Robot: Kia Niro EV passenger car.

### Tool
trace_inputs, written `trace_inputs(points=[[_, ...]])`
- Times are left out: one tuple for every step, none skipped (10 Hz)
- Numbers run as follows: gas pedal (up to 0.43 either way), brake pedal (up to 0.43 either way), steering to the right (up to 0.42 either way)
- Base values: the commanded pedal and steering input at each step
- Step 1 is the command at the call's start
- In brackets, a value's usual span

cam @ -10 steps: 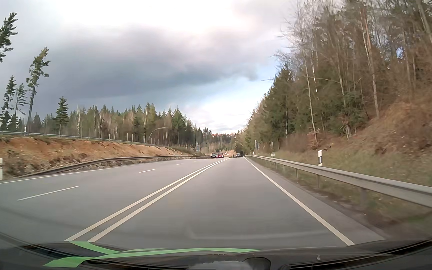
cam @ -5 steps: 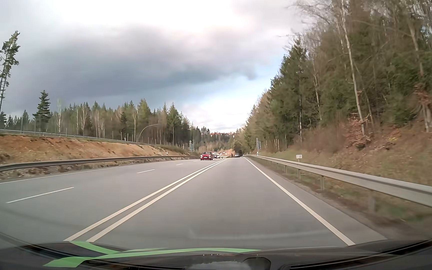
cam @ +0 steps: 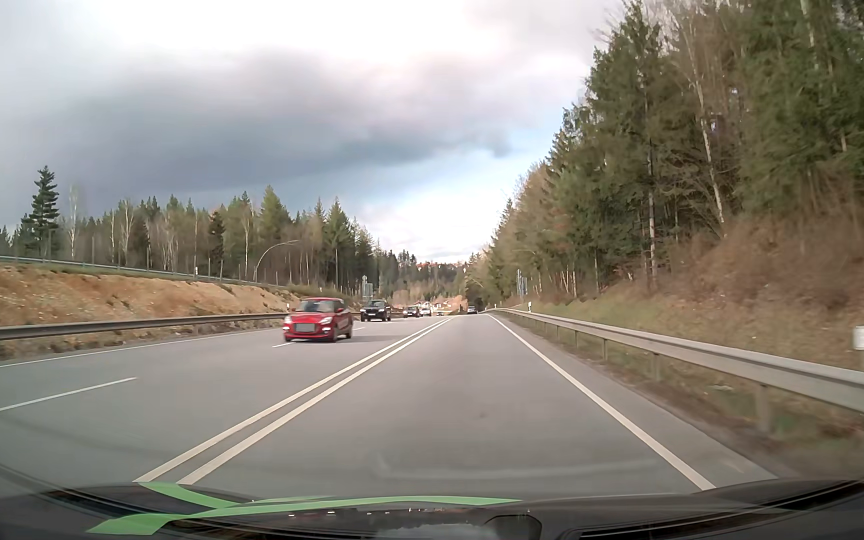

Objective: Follow the waypoints while adhering to traffic rules and regulations

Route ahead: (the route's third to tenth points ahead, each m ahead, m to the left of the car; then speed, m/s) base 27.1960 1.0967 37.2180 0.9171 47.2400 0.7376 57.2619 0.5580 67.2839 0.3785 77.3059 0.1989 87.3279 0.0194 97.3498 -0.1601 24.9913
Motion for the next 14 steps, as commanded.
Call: trace_inputs(points=[[0.028,0.000,0.000],[0.008,0.000,0.000],[0.000,0.000,0.000],[0.000,0.000,0.000],[0.000,0.000,0.000],[0.000,0.000,0.000],[0.000,0.000,0.002],[0.000,0.000,0.002],[0.000,0.000,0.002],[0.000,0.000,0.002],[0.000,0.000,0.002],[0.000,0.000,0.002],[0.020,0.000,0.002],[0.028,0.000,0.002]])
